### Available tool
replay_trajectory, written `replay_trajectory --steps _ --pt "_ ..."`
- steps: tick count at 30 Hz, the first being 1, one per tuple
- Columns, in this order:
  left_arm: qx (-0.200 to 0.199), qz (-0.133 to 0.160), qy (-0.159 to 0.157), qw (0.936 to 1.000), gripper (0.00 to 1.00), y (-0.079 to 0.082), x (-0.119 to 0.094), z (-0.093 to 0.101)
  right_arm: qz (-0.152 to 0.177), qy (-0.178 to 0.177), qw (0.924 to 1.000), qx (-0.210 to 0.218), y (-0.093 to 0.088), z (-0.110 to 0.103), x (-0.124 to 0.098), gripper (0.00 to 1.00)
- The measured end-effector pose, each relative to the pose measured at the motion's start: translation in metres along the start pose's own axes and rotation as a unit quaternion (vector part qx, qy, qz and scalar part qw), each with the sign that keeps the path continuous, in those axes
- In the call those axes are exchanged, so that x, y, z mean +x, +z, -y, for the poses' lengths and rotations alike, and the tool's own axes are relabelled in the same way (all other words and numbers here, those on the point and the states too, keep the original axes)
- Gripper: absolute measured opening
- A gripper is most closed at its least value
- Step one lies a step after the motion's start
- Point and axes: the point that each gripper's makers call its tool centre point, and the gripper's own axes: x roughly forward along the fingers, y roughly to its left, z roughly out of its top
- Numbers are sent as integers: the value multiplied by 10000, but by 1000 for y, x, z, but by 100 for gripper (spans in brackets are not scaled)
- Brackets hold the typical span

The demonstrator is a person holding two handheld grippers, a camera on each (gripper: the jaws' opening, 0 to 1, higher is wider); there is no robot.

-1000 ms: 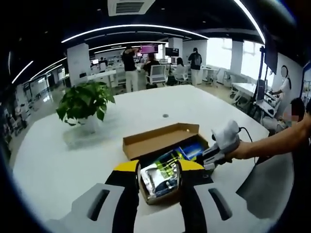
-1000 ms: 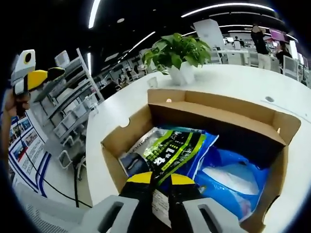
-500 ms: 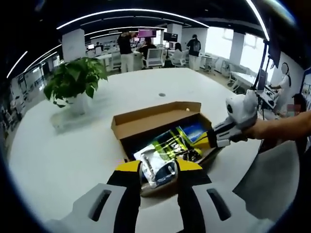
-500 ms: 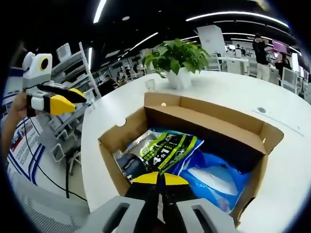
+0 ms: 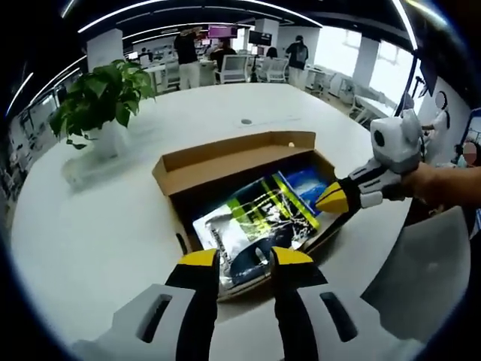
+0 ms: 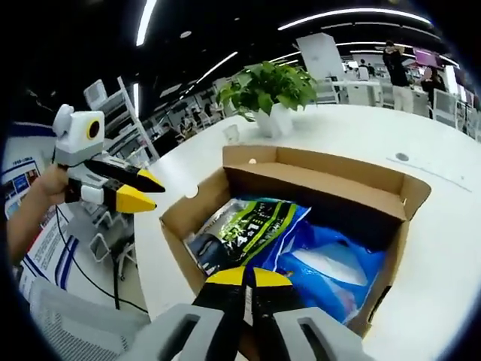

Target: Operate the shoe box by opening the lid, removing the specified soft item, and placing it in the target area until the item is outside and the box remains undamaged.

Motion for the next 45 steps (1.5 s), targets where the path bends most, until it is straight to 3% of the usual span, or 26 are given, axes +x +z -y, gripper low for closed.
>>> replay_trajectory --steps 13,18,23,31,45 --pt "-155 211 139 9996 26 6 -17 -15 -97 85 9995 285 -2 -3 20 8" --pt "-209 217 168 9994 26 4 -16 -19 -136 97 9992 372 -3 -4 27 7" --pt "-270 190 184 9993 26 -1 -13 -22 -165 61 9985 514 -4 -4 33 0" --pt "-304 103 155 9994 26 -6 -5 -22 -212 -46 9989 410 -7 -1 26 0" --pt "-240 -220 -71 9994 26 -14 28 -11 -270 -333 9990 -161 -10 16 2 0"
